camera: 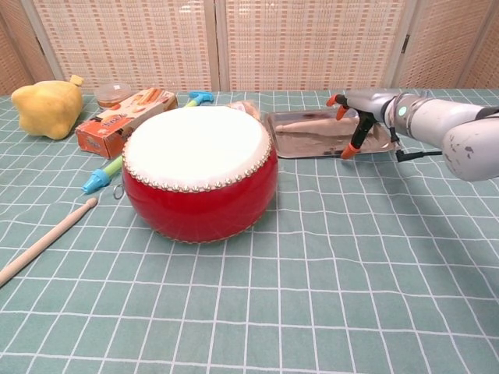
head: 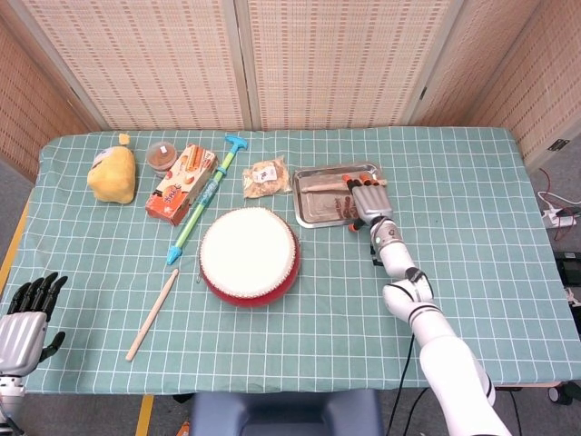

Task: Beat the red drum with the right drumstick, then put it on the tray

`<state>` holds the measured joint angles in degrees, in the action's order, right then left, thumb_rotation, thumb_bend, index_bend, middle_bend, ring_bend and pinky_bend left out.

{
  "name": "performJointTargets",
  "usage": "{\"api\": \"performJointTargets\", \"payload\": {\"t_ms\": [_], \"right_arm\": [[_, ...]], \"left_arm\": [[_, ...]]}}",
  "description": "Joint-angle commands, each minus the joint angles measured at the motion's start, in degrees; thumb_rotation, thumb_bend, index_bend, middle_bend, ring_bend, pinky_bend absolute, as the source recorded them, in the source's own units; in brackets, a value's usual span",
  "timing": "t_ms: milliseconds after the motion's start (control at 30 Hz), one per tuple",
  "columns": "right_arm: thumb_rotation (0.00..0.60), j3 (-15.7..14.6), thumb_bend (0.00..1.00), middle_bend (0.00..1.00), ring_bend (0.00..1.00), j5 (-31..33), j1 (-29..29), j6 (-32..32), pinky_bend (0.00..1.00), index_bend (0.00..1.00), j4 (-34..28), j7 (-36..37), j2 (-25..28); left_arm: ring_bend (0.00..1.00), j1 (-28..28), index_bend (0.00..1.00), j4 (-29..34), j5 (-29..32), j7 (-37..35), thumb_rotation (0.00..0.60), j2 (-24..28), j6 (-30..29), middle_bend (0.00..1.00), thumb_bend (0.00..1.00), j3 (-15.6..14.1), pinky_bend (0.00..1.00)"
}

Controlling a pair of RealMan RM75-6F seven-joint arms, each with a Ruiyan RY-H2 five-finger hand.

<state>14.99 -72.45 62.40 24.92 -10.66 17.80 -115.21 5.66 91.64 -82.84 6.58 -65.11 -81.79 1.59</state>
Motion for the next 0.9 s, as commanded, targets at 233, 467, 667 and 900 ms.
{"api": "performJointTargets", "payload": {"t_ms": [233,467,667,900], "right_arm": [[0.600,-2.08,0.24,0.16,0.14,-3.70,-7.40,17.58,0.25,0.26,-9.70,4.00,6.38],[0.600,-2.54,0.34,0.19,0.17,-4.12,-18.29,32.63,0.29,0.31,-33.45,-1.82,21.78],[0.600,-4.35,0.34,0.19,0.16,-0.94,-30.05,41.74,0.29,0.29,-61.82,-13.85,38.63],[0.600,-9.06,0.34,0.19,0.14,-1.50,-40.06,49.74,0.27,0.22,-76.27,-17.87,47.24]], "left_arm": [[0.00,0.69,0.00,-0.53,-0.55,-0.70,0.600,-0.06,-0.32,0.00,0.26,0.80,0.00],[0.00,1.34,0.00,-0.37,-0.93,-0.76,0.600,-0.22,-0.68,0.00,0.26,1.56,0.00],[0.00,1.97,0.00,0.54,-1.85,0.03,0.600,-0.26,-1.13,0.00,0.25,1.96,0.00],[0.00,3.02,0.00,2.34,-2.64,2.05,0.600,-0.44,-1.15,0.00,0.25,2.51,0.00]]}}
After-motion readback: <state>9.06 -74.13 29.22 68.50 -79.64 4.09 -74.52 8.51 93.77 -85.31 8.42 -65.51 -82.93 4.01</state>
